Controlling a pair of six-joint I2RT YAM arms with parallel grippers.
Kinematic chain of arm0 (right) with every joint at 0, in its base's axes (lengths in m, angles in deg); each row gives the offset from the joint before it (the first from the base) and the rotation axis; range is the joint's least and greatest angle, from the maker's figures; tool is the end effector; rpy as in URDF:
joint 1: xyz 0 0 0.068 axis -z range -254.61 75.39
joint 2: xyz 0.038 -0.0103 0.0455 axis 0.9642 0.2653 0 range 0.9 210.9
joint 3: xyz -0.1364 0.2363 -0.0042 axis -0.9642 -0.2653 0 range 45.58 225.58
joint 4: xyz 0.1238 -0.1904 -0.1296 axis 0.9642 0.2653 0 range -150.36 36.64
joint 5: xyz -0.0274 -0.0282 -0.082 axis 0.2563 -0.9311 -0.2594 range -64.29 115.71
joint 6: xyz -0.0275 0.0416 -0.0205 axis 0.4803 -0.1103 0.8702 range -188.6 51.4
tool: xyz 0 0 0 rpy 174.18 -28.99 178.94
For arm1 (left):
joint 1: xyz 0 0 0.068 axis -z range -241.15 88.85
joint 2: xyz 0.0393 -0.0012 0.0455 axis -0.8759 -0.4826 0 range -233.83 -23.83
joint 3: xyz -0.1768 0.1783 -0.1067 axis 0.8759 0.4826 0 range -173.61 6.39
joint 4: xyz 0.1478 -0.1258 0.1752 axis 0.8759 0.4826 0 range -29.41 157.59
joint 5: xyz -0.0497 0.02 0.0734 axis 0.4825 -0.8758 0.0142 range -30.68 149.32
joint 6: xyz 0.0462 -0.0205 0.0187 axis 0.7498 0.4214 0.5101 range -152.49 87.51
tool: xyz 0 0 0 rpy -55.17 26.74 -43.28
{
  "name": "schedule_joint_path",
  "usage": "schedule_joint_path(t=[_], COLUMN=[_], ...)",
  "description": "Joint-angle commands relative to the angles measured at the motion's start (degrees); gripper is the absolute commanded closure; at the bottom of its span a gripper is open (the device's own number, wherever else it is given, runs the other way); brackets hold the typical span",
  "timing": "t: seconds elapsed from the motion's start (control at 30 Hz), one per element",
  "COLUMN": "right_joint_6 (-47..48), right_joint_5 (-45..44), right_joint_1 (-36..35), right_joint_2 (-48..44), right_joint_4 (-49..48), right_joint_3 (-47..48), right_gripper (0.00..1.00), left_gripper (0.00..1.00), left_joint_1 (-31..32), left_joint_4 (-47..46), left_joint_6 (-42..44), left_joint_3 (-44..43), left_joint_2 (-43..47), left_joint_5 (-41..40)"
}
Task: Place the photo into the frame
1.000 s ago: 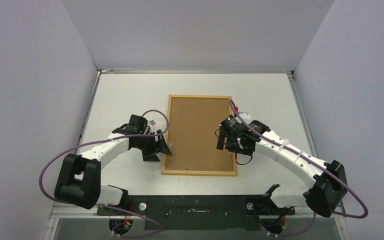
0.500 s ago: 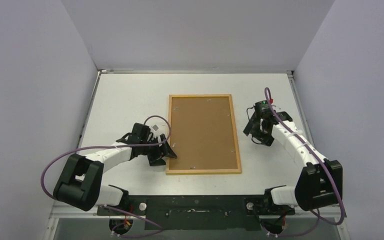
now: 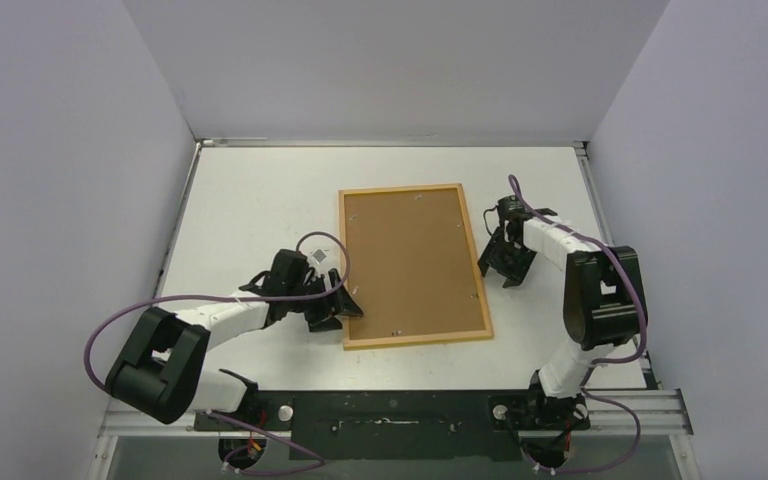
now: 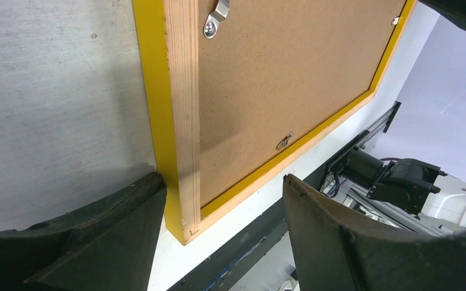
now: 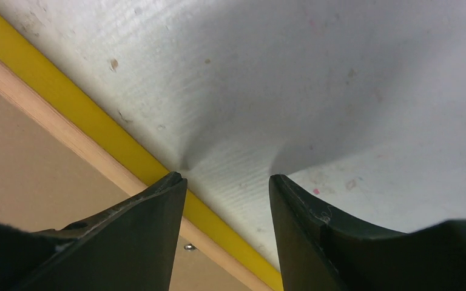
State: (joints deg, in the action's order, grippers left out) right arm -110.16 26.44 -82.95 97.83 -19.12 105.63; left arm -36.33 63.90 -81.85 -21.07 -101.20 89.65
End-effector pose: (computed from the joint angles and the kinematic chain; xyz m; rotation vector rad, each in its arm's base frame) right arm 0.3031 0.0449 0.1693 0.8430 2.8325 0.1468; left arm 0.1999 -0.1123 0.1385 -0.3385 2.7081 -1.1326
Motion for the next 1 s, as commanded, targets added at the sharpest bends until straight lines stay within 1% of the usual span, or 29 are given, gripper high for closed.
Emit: schedule_joint_path(t=[0.0, 0.17, 0.3, 0.47, 0.6, 0.73, 0.83, 0.93, 0.97], right_joint_6=[1.0, 1.1, 2.7, 4.8, 4.3, 3.9, 4.4, 4.5, 4.5], right_joint_5=[1.3, 3.6, 6.0, 5.3, 2.5, -3.1, -6.5, -9.0, -10.2], right_joint_1=[-0.2, -0.9, -3.4, -8.3, -10.0, -9.9, -9.9, -10.0, -10.0], right_joint_2=[2.6, 8.0, 10.9, 14.9, 17.5, 16.6, 13.8, 9.6, 8.0], right_joint_4=[-0.9, -1.2, -2.4, -1.9, 0.1, 1.5, 2.8, 4.3, 5.0], right_joint_3=[5.4, 7.9, 11.5, 19.1, 23.1, 23.1, 23.3, 23.7, 23.8], right_gripper=[0.47, 0.47, 0.48, 0.46, 0.45, 0.45, 0.43, 0.38, 0.35], left_gripper=[0.32, 0.33, 0.33, 0.34, 0.34, 0.34, 0.33, 0.31, 0.3], left_joint_1=[0.7, 1.0, 1.1, 1.1, 1.1, 1.1, 1.1, 1.1, 1.1], left_joint_4=[-6.8, -9.4, -9.4, -8.9, -6.4, -0.6, 2.1, 6.4, 8.3], left_joint_6=[-1.0, -1.5, -0.7, 0.5, 1.4, 3.2, 4.9, 7.2, 8.0], left_joint_3=[-0.8, -1.6, -3.3, -5.8, -7.5, -8.7, -9.0, -9.8, -10.2], left_joint_2=[-0.5, -3.4, -5.0, -7.0, -8.8, -9.0, -7.8, -5.0, -3.7], left_joint_5=[-0.4, 0.2, 0.1, -0.5, -2.0, -5.2, -6.2, -7.6, -8.1])
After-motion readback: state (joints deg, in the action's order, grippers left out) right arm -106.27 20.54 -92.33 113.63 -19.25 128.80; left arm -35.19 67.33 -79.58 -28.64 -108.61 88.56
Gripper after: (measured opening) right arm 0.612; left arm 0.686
